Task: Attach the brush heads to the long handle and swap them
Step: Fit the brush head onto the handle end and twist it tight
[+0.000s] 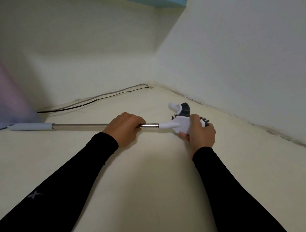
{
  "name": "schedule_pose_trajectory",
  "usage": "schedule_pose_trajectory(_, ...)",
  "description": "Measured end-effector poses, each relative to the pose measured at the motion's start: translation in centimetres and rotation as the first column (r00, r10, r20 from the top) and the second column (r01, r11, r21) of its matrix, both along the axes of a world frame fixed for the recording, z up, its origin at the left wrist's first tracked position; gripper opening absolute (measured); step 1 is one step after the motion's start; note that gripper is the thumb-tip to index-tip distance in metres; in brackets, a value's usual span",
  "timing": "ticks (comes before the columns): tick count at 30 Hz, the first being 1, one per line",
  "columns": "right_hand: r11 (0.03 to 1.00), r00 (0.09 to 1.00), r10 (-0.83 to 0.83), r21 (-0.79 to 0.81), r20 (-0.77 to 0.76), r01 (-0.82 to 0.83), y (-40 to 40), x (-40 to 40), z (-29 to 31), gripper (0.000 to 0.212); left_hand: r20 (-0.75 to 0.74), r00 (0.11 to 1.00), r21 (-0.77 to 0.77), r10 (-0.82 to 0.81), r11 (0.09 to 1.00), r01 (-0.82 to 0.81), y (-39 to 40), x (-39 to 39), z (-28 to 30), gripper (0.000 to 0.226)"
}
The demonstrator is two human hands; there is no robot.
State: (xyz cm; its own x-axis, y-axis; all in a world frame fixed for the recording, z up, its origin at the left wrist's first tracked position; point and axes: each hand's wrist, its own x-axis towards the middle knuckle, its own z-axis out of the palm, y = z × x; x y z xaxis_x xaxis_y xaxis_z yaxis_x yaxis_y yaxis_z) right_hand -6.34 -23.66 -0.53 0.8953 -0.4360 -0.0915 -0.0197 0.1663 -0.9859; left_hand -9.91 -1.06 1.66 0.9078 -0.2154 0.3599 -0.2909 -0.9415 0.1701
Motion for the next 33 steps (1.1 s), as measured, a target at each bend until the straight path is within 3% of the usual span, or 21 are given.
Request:
schedule_pose_trajectory(2, 1.000, 1.000, -0.002, -0.004, -0.005, 0.002, -0.1, 0.2, -0.1, 0.042, 0.013, 1.000, -0.029, -0.009, 1.000, 0.009, -0.2, 0.0, -0.1, 0.010)
schedule_pose_trajectory(5, 1.000, 1.000, 0.000, 0.009, -0.015, 0.000, -0.2, 0.1, -0.3, 0.043, 0.070, 0.997, -0.100, 0.010, 0.995, -0.003, -0.2, 0.2, -0.4, 0.035)
schedule_pose_trajectory(10, 1.000, 1.000, 0.005, -0.010, -0.026, -0.005, -0.2, 0.0, -0.3, 0.048, 0.069, 0.997, -0.088, 0.023, 0.996, -0.017, -0.8, 0.3, -0.9, 0.042)
schedule_pose_trajectory(20, 1.000, 1.000, 0.018, -0.007, -0.017, -0.018, -0.3, 0.2, -0.3, 0.048, 0.136, 0.991, -0.039, -0.012, 0.999, 0.017, -0.7, 0.9, -0.9, 0.010)
schedule_pose_trajectory(33, 1.000, 1.000, 0.017, 0.008, -0.016, -0.017, -0.3, -0.6, 0.3, 0.044, 0.076, 0.993, 0.044, -0.089, 0.995, 0.086, -0.4, 0.5, -0.2, 0.013)
